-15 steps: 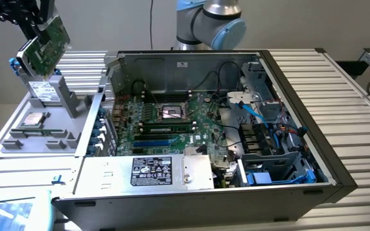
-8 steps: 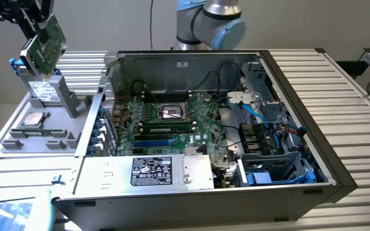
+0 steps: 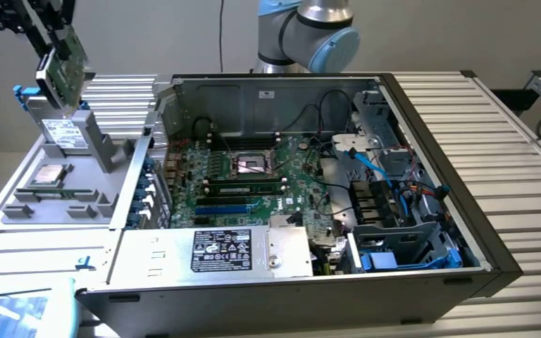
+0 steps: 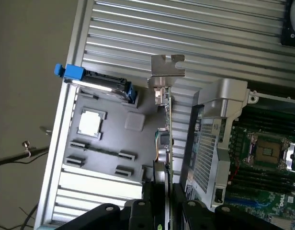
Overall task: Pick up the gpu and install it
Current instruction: 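Pick up the gpu and move the gpu toward the slot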
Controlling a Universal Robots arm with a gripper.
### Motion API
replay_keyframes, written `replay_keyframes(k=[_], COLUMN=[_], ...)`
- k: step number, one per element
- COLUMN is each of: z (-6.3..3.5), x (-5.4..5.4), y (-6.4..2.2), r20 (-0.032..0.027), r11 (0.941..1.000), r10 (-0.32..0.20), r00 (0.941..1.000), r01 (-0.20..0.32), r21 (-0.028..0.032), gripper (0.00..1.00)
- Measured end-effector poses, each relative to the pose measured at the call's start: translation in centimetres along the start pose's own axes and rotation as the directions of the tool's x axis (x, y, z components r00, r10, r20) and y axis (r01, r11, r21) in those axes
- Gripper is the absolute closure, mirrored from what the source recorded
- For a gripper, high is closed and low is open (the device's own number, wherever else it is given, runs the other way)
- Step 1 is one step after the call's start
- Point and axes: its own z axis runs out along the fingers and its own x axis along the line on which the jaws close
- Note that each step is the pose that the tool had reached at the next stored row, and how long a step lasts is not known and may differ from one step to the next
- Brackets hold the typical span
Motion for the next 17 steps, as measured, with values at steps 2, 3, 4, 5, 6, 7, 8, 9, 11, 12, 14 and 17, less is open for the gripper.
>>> replay_keyframes(k=[2,3,4,5,6,7,8,9,11,12,14,17], z=[-0.04,-0.04,-0.04,-0.05,-0.05,-0.04,-0.05,-0.05,-0.04,-0.04,-0.04,-0.03], x=[0.0,0.0,0.0,0.0,0.0,-0.01,-0.01,-0.01,-0.01,-0.01,-0.01,-0.01], y=[0.0,0.0,0.0,0.0,0.0,0.0,0.0,0.0,0.0,0.0,0.0,0.0], r20=[-0.001,-0.0014,-0.002,-0.0025,-0.003,-0.0035,-0.0039,-0.0045,-0.0055,-0.006,-0.0071,-0.0086], r11=[0.9995,0.999,0.9982,0.9974,0.9964,0.9954,0.9942,0.9925,0.9881,0.9853,0.9786,0.9674], r10=[-0.03,-0.044,-0.06,-0.072,-0.084,-0.096,-0.107,-0.122,-0.154,-0.171,-0.206,-0.253], r00=[0.9995,0.999,0.9982,0.9974,0.9964,0.9954,0.9942,0.9925,0.9881,0.9852,0.9785,0.9673], r01=[0.03,0.044,0.06,0.072,0.084,0.096,0.107,0.122,0.154,0.171,0.206,0.253], r21=[-0.0006,-0.0011,-0.0016,-0.0018,-0.0022,-0.0026,-0.0029,-0.0032,-0.004,-0.0044,-0.0054,-0.0067], gripper=[0.73,0.73,0.73,0.73,0.73,0.73,0.73,0.73,0.73,0.73,0.73,0.73])
